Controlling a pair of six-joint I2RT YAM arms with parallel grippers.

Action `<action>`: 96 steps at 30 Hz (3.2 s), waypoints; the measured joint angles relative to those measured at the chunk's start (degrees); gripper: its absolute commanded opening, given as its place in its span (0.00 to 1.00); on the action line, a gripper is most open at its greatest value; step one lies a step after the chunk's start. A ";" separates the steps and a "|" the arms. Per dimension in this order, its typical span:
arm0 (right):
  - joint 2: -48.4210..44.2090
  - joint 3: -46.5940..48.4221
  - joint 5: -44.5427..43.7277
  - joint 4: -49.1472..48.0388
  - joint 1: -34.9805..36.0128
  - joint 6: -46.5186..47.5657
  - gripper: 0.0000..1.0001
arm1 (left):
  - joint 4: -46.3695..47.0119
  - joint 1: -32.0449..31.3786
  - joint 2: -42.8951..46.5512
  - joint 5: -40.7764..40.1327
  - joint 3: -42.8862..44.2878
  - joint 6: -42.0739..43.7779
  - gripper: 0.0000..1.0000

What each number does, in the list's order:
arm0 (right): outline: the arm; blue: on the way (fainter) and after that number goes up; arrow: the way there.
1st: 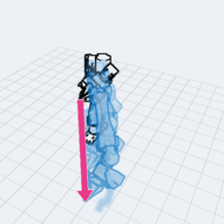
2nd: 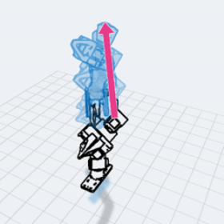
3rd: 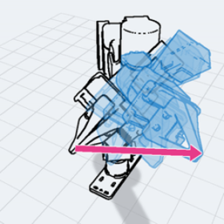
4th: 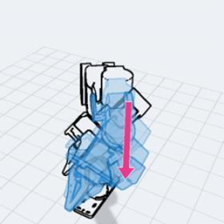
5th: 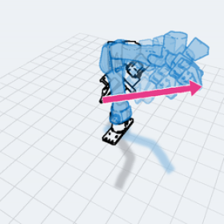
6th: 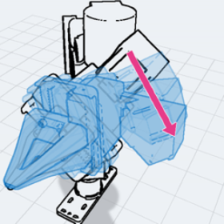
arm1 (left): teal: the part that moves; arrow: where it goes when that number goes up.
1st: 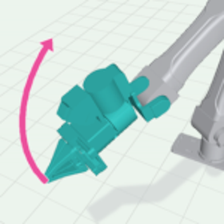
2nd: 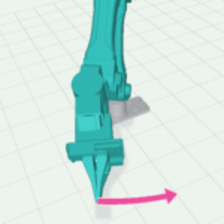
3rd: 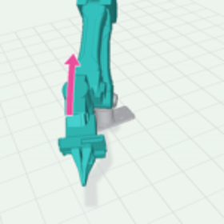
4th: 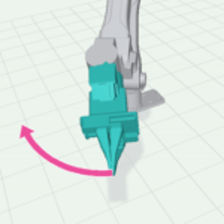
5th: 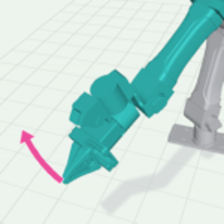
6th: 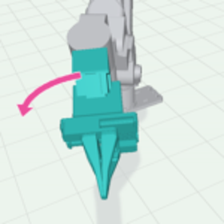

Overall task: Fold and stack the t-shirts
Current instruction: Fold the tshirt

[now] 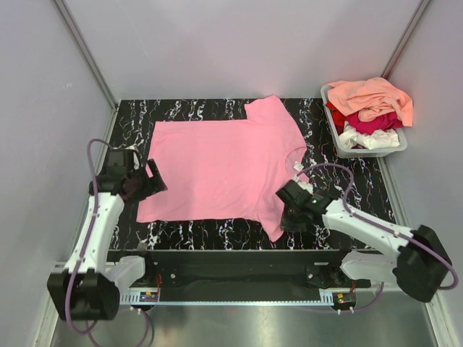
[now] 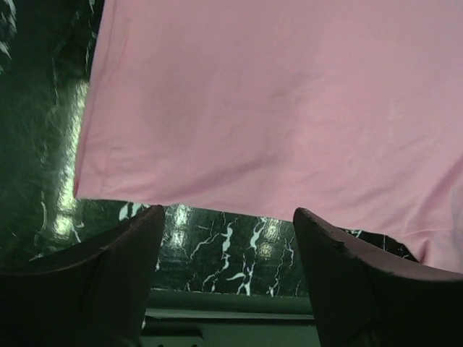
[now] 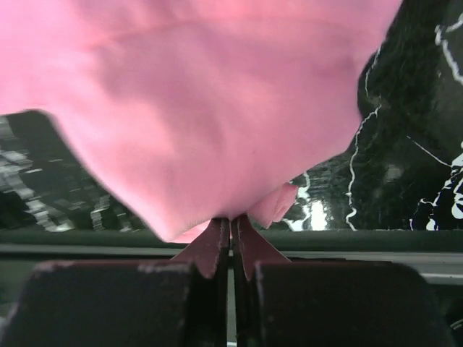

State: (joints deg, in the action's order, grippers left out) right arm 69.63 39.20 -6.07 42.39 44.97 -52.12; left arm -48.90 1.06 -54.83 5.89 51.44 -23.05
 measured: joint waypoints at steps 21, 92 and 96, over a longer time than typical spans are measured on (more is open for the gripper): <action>-12.57 6.56 -1.18 4.68 -12.11 6.75 0.00 | 0.04 -0.61 -2.40 2.10 -7.08 -17.14 0.84; -2.73 23.78 2.67 12.68 -16.44 9.20 0.00 | 0.28 -1.81 -20.81 -11.19 8.44 -10.54 0.00; 3.06 28.87 1.51 12.79 -19.32 12.61 0.00 | -0.98 -1.81 -26.62 -9.64 10.88 -7.58 0.00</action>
State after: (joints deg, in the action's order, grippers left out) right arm 72.69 68.07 -4.56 55.18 25.65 -39.51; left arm -49.89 -0.75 -81.45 -3.75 62.33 -30.63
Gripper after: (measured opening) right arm 0.017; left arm 0.012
